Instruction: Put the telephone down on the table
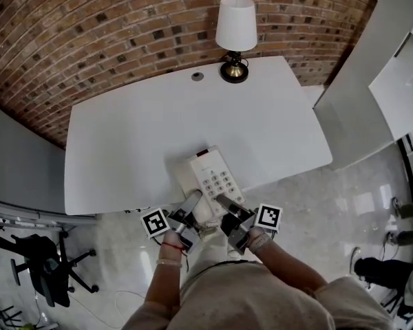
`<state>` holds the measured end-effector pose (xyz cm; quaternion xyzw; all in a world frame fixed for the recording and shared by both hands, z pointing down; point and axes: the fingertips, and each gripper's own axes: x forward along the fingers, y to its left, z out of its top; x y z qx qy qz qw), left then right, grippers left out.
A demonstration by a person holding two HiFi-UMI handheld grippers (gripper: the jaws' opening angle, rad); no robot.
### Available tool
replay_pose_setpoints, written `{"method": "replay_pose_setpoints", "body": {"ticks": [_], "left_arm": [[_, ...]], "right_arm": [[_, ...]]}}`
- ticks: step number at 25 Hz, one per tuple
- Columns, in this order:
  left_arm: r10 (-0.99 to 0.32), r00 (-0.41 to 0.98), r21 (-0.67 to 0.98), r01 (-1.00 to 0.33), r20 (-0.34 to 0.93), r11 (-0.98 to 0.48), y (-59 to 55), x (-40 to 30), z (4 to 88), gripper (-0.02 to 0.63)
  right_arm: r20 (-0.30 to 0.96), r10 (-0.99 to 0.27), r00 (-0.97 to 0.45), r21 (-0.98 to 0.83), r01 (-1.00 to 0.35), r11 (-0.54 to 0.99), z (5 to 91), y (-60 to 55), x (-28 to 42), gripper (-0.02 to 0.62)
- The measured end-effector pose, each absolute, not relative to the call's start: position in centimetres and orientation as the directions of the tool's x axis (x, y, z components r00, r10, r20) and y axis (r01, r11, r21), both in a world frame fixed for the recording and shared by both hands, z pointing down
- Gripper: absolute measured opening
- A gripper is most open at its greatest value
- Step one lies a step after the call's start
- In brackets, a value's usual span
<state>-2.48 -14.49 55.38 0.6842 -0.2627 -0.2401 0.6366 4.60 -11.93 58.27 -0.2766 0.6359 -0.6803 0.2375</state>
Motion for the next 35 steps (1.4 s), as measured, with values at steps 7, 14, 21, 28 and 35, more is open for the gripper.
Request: {"method": "replay_pose_setpoints", "body": {"ticks": [7,14,21,28,35], "left_arm": [[-0.669,0.744,0.998,-0.049,0.011,-0.038,-18.4,-4.1,55.6,0.402],[-0.667,0.745,0.998,-0.046,0.003,-0.047,-21.5,-5.3,55.8,0.402],[-0.667,0.745,0.998,-0.047,0.002,-0.049,-24.3,-6.4,56.0,0.402],[-0.672,0.74,0.998,-0.048,0.01,-0.037,-26.7,-7.7,56.4,0.402],[-0.654,0.756,0.999,-0.049,0.03,-0.011,-28.1,-8.4,57.3,0.402]], "right_arm": [[0.088,-0.673,-0.735,-0.995,-0.04,-0.086,58.5,-15.8,3.1,0.147],[0.09,-0.672,-0.735,-0.995,-0.044,-0.085,58.7,-18.8,1.8,0.147],[0.084,-0.671,-0.737,-0.996,-0.039,-0.081,58.9,-21.7,0.8,0.147],[0.094,-0.665,-0.74,-0.995,-0.049,-0.087,59.2,-24.0,-0.5,0.149],[0.123,-0.658,-0.743,-0.991,-0.062,-0.115,59.9,-25.3,-1.3,0.149]]}}
